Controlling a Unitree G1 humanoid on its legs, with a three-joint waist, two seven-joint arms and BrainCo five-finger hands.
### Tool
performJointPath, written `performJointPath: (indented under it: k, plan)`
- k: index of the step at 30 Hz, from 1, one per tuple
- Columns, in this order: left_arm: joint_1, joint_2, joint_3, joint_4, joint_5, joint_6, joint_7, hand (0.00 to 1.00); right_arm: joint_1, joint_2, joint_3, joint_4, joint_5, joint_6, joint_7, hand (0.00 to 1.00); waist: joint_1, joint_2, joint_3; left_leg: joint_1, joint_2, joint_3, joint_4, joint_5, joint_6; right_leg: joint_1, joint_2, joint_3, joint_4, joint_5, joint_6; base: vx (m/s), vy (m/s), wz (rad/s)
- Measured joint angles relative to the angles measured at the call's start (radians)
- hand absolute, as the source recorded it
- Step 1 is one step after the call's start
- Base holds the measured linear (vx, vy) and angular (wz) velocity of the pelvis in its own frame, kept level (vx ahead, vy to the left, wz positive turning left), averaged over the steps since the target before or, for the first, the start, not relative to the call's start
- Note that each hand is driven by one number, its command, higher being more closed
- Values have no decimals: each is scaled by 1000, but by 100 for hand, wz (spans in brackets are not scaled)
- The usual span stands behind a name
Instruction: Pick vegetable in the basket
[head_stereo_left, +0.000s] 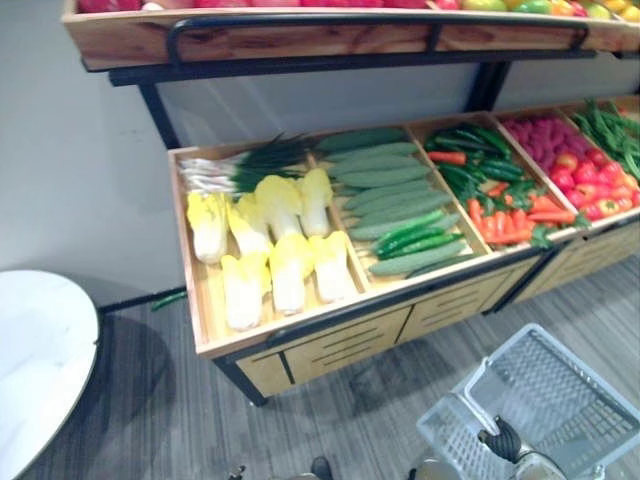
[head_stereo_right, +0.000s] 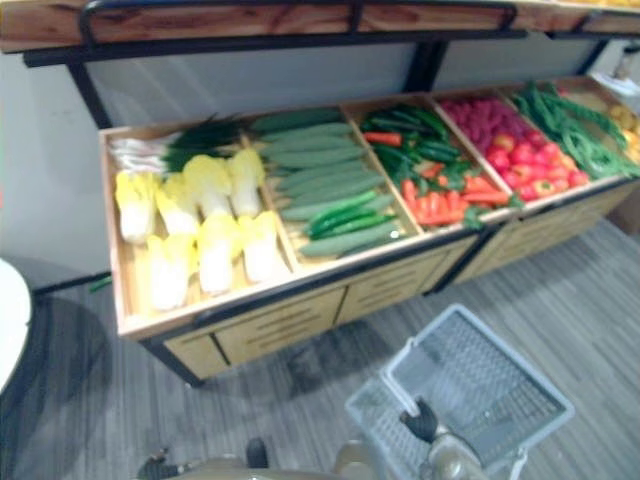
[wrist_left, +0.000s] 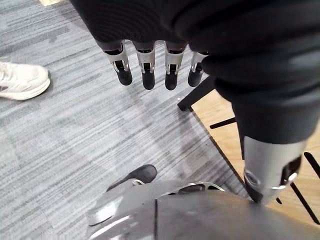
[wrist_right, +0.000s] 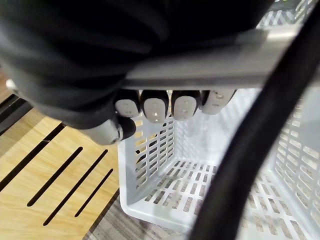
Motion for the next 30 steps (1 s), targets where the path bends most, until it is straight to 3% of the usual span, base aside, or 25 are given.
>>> performJointPath:
  k: [3, 6, 7, 10, 13, 16, 21, 25, 30]
  plan:
    - [-9, -1, 20, 2, 1, 0, 1, 0, 4, 6, -9, 18, 16, 4, 0, 100, -5, 1, 1, -2, 26, -81, 31, -29, -45, -11, 23, 133, -299, 49, 23, 171, -247, 69]
    - [-8, 9, 20, 2, 2, 0, 1, 0, 18, 15, -21, 20, 16, 6, 0, 100, -7, -15, -3, -4, 32, -144, 53, -53, -94, 4, 17, 180, -405, 121, 26, 166, -349, 74]
    - [-10, 14, 20, 16, 3, 0, 2, 0, 29, 20, -29, 29, 16, 9, 0, 100, -12, -27, -8, 5, 35, -183, 54, -59, -117, 16, 17, 156, -378, 192, 68, 181, -436, 98]
    - [-11, -42, 20, 13, 6, -4, 0, 0, 34, -12, -63, 35, 16, 17, 1, 100, -8, 41, -16, 28, 115, -196, 13, -19, -160, 19, 72, 65, -308, 115, 16, 248, -391, 69]
    - [-5, -43, 68, 13, -1, -1, 2, 0, 8, -20, -75, 69, 19, 15, 1, 100, -4, 62, -21, 36, 176, -185, -28, 36, -193, 27, 126, 12, -292, 84, -25, 143, -229, 31]
    - [3, -55, 139, 14, -21, 0, 7, 0, 0, -8, -90, 111, 39, 11, -2, 100, -5, 54, -25, 31, 181, -184, -26, 90, -198, 60, 132, -17, -323, 80, -33, 121, -194, 29]
    - [-4, -87, 232, -5, -42, 1, 45, 0, 3, 20, -196, 187, 99, 14, -15, 100, -11, 51, -33, -5, 143, -108, -28, 196, -176, 90, 88, -85, -351, 78, -37, 12, -67, 43]
    - [13, -133, 335, -22, -82, -1, 110, 0, 14, 27, -326, 273, 145, 17, -40, 100, -6, 90, -55, 14, 154, -59, -86, 203, -167, 95, 103, -107, -369, 78, -37, -47, -14, 16]
    - [43, -193, 425, -176, -130, -12, 211, 0, 71, 87, -436, 300, 185, 18, -61, 100, -8, 93, -57, 35, 155, 1, -107, 177, -154, 121, 102, -128, -380, 81, -24, -66, 48, 12]
